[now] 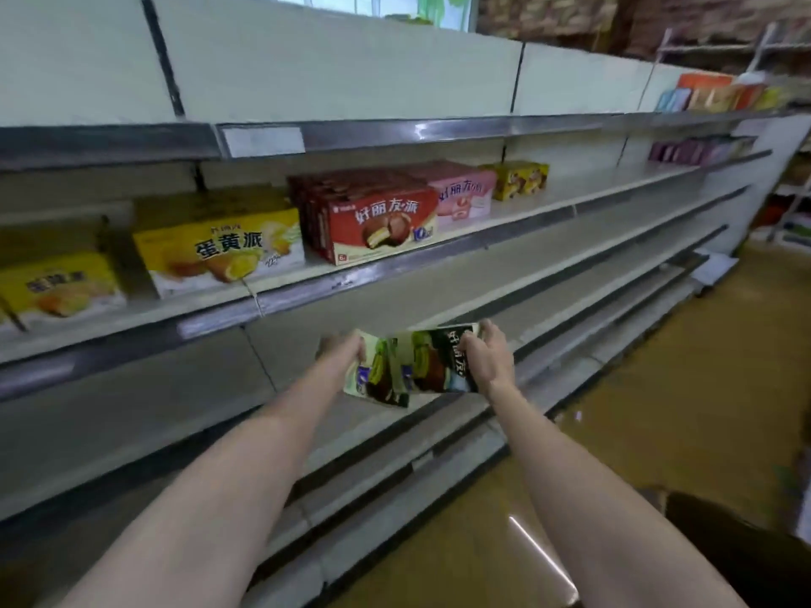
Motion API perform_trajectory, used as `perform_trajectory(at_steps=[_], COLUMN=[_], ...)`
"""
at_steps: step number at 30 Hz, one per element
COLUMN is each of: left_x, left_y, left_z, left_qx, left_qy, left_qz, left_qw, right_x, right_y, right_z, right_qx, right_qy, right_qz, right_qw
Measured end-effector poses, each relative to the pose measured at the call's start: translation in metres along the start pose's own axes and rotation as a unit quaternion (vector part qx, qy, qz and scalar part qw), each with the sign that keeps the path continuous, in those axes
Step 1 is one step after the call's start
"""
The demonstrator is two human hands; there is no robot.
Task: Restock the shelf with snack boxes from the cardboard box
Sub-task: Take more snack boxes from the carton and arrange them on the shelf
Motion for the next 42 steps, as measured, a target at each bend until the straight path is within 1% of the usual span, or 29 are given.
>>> perform_trajectory(at_steps=[3, 4, 5, 7, 9, 10, 13, 15, 17, 18, 21, 26, 29, 31, 33, 35, 37, 39, 42], left_x=[-0.031, -0.037, -0.043, -0.049, -0.054, -0.061, -0.097, -0.128, -0.160, -0.175, -0.210, -0.269, -0.305, -0.319, -0.335, -0.354, -0.373, -0.396, -0.408], left_y=[-0.013, -0.018, -0.025, -0.029, -0.034, -0.038, -0.051, -0.067, -0.081, -0.088, -0.108, -0.141, -0.167, -0.181, -0.190, -0.204, -0.219, -0.233, -0.242], left_z=[-0.015, -0.018, -0.017, 0.028, 0.051, 0.058, 0.075, 0.089, 0.111, 0.119, 0.145, 0.186, 0.205, 0.228, 0.256, 0.274, 0.288, 0.293, 0.310], left_qx=[0.004, -0.003, -0.027, -0.066, -0.076, -0.077, -0.048, -0.039, -0.037, -0.035, -0.036, -0.038, -0.061, -0.081, -0.073, -0.073, -0.073, -0.060, -0.037], left_qy=[0.044, 0.041, 0.026, 0.021, 0.000, 0.004, 0.064, 0.146, 0.229, 0.243, 0.245, 0.244, 0.208, 0.187, 0.198, 0.209, 0.201, 0.203, 0.198], left_qz=[0.019, 0.031, 0.050, 0.075, 0.107, 0.119, 0.155, 0.137, 0.096, 0.090, 0.126, 0.143, 0.148, 0.159, 0.207, 0.237, 0.270, 0.307, 0.348], left_qw=[0.999, 0.999, 0.998, 0.995, 0.991, 0.990, 0.985, 0.979, 0.968, 0.965, 0.961, 0.958, 0.965, 0.966, 0.955, 0.946, 0.939, 0.928, 0.916], right_x=[0.016, 0.021, 0.028, 0.040, 0.054, 0.062, 0.095, 0.117, 0.138, 0.146, 0.168, 0.199, 0.214, 0.226, 0.236, 0.237, 0.233, 0.234, 0.238], right_y=[-0.006, -0.009, -0.013, -0.021, -0.030, -0.033, -0.044, -0.055, -0.069, -0.079, -0.104, -0.141, -0.164, -0.179, -0.189, -0.200, -0.212, -0.221, -0.232], right_z=[-0.008, -0.009, -0.009, -0.007, -0.007, -0.006, 0.008, 0.026, 0.043, 0.052, 0.082, 0.130, 0.163, 0.184, 0.205, 0.229, 0.257, 0.277, 0.301], right_qx=[-0.013, -0.018, -0.023, -0.023, -0.016, 0.001, 0.029, 0.041, 0.032, 0.027, 0.032, 0.033, 0.033, 0.010, 0.006, 0.034, 0.051, 0.061, 0.075], right_qy=[-0.025, -0.036, -0.052, -0.094, -0.139, -0.162, -0.260, -0.315, -0.334, -0.343, -0.371, -0.366, -0.367, -0.362, -0.347, -0.330, -0.318, -0.308, -0.289], right_qz=[-0.027, -0.032, -0.046, -0.079, -0.126, -0.155, -0.207, -0.216, -0.221, -0.228, -0.246, -0.261, -0.273, -0.258, -0.250, -0.262, -0.276, -0.301, -0.345], right_qw=[0.999, 0.999, 0.997, 0.992, 0.982, 0.974, 0.943, 0.923, 0.916, 0.911, 0.895, 0.892, 0.889, 0.896, 0.904, 0.906, 0.906, 0.900, 0.890])
Point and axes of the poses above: each hand's wrist, its own z-axis away from the middle knuckle, its own x-axis out of the palm, y = z × x, the point moved 7 cm from there along -z, towards the middle knuckle, and after that the axes turned 13 degrees about -x, right-handed, at the moved point
